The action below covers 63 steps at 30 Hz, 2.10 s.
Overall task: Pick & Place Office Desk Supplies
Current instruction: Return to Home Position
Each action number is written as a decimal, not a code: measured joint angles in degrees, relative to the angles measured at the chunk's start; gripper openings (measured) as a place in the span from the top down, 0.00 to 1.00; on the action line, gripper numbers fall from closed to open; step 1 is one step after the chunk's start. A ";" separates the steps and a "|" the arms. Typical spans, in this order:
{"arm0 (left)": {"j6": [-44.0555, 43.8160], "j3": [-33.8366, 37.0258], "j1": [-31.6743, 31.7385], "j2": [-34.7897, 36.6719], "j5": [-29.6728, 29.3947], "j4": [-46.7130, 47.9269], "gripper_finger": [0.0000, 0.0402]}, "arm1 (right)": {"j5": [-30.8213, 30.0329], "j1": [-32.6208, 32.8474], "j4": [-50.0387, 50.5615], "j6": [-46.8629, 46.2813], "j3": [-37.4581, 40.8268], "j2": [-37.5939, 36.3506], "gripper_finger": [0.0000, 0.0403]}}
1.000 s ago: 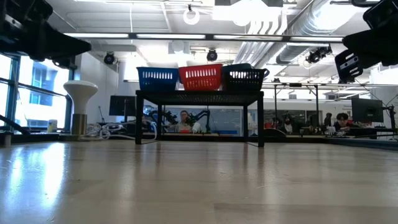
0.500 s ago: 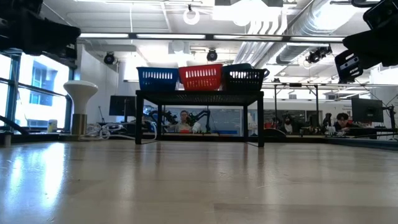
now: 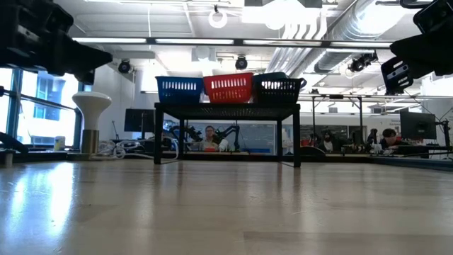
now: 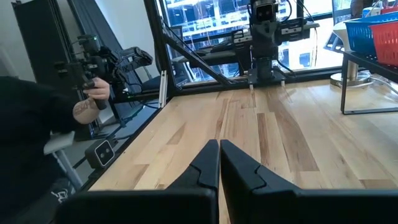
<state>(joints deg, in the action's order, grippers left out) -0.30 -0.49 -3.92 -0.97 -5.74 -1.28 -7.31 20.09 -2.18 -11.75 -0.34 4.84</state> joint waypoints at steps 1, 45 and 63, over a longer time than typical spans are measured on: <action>0.00 0.00 0.44 -0.02 1.28 0.32 1.00 | 0.00 0.01 0.01 0.00 0.00 -0.02 1.00; 6.54 0.04 1.61 -0.04 4.11 0.85 1.00 | 0.00 0.00 -0.10 0.00 0.02 -0.01 1.00; 4.50 0.04 1.61 -0.04 4.15 0.82 1.00 | 0.00 0.00 -0.12 0.00 0.02 -0.01 1.00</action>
<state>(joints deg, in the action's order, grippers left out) 4.21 -0.45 -2.31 -1.02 -1.58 -0.45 -7.31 20.08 -2.31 -11.75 -0.32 4.83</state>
